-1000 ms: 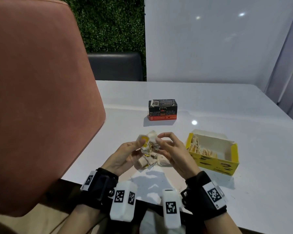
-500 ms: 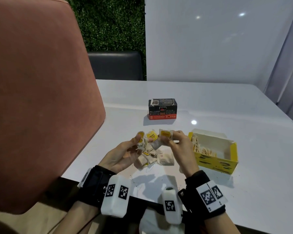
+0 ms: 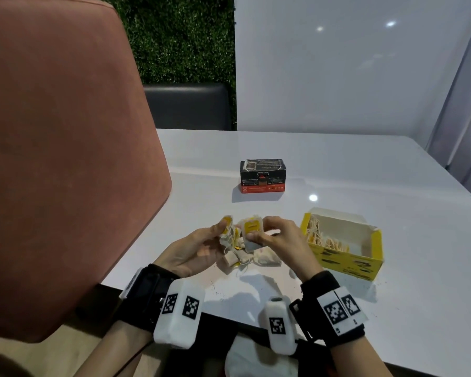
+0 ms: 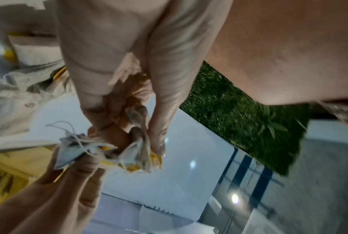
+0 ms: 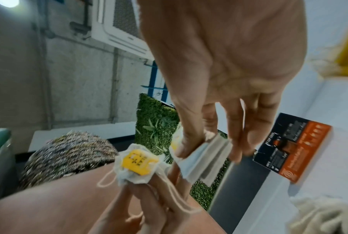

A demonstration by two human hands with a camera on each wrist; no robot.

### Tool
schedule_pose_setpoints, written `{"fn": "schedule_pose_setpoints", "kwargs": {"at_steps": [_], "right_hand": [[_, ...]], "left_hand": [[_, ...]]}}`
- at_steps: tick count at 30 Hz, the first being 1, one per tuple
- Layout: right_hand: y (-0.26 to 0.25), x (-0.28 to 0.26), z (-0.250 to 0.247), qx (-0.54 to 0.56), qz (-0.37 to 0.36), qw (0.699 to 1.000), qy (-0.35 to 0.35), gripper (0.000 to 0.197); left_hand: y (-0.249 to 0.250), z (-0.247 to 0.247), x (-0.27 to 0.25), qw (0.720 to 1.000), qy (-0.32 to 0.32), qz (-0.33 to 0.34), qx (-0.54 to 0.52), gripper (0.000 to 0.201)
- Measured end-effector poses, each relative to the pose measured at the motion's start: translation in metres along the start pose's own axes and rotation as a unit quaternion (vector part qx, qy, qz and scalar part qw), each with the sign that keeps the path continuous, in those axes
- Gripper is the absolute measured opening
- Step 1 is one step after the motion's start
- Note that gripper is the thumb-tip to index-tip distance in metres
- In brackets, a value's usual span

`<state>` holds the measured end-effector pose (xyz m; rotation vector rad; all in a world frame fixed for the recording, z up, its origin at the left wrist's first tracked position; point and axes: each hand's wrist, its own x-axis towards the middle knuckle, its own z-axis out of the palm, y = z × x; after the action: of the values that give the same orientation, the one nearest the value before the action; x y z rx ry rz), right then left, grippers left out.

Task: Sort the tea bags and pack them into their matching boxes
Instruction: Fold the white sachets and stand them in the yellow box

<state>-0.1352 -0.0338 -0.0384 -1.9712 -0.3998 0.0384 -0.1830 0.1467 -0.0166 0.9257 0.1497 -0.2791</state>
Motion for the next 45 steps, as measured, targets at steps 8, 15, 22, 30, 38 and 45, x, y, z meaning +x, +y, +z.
{"fn": "schedule_pose_setpoints", "kwargs": {"at_steps": [8,15,22,30,38,45], "right_hand": [[0.002,-0.007,0.001,0.220,0.049,0.974,-0.008,0.017],[-0.018,-0.015,-0.009,0.300,-0.032,0.951,-0.070,0.020],[-0.011,-0.013,-0.001,0.084,-0.045,0.995,-0.040,0.006],[-0.012,-0.020,-0.002,0.322,0.056,0.943,-0.059,0.020],[-0.009,-0.018,-0.001,0.412,0.099,0.905,-0.040,0.016],[-0.007,-0.015,-0.006,0.430,0.067,0.900,-0.010,0.022]], "left_hand": [[-0.005,-0.004,0.011,0.995,0.071,0.074,0.014,0.027],[-0.009,0.003,0.009,0.996,0.020,0.000,-0.084,0.055],[-0.018,0.012,0.011,0.998,0.060,-0.019,0.003,0.045],[-0.018,0.003,0.011,0.991,0.048,0.072,0.105,0.038],[-0.014,0.000,0.007,0.983,0.032,0.091,0.155,0.041],[-0.013,-0.004,0.005,0.981,0.080,0.090,0.154,0.022]]}}
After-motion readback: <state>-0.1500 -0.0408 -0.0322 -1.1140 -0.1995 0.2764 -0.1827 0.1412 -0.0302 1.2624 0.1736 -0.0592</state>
